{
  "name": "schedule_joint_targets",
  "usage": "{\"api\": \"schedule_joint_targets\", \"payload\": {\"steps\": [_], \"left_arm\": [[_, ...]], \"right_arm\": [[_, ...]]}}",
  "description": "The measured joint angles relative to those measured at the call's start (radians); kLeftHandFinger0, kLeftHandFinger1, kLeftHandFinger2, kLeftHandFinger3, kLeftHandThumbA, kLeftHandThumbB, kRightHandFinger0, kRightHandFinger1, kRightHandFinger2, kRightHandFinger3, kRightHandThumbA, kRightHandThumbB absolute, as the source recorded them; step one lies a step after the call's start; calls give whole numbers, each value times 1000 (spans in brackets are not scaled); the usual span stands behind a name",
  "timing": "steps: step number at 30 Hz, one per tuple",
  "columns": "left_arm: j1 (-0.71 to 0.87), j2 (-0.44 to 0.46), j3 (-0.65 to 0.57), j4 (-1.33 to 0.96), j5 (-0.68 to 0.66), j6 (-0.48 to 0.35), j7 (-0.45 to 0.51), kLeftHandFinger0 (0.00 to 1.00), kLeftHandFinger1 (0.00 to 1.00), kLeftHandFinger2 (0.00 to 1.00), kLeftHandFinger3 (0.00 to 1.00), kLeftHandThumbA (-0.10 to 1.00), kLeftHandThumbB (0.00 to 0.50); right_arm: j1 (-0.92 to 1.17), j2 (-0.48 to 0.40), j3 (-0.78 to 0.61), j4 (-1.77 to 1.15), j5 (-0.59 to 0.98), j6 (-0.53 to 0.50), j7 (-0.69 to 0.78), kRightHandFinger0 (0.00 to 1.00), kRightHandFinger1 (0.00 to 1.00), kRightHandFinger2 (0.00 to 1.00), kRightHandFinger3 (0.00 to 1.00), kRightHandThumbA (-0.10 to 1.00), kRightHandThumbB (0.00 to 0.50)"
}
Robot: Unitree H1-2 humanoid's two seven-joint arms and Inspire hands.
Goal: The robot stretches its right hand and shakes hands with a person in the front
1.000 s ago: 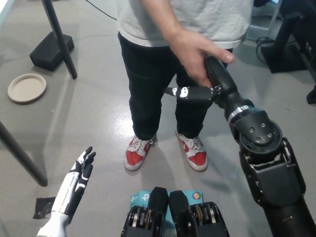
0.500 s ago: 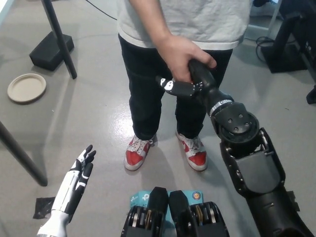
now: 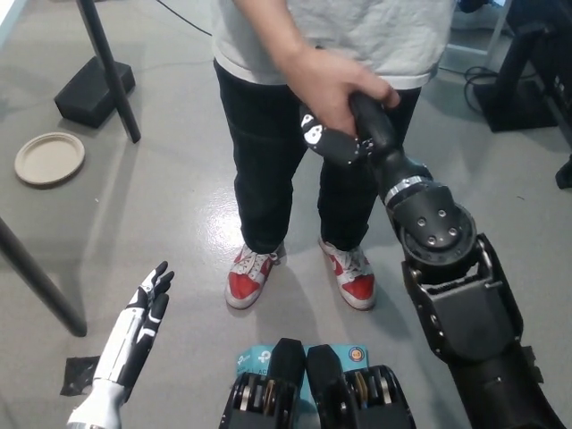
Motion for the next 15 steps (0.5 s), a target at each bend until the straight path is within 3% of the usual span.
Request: {"api": "schedule_joint_targets", "payload": {"steps": [1,8,12,15], "left_arm": [[0,0,0,0,0,0,0,1000,1000,1000,1000,1000,58],[0,0,0,3,0,2,0,1000,1000,1000,1000,1000,53],[0,0,0,5,0,2,0,1000,1000,1000,1000,1000,52],[0,0,0,5,0,2,0,1000,1000,1000,1000,1000,49]], "right_arm": [[8,-1,2,-31,0,1,1,1000,1000,1000,1000,374,246],[68,-1,12,-314,6,34,25,1000,1000,1000,1000,322,239],[91,-1,13,-457,7,77,46,1000,1000,1000,1000,368,272],[95,-2,13,-535,7,107,59,1000,1000,1000,1000,307,256]]}}
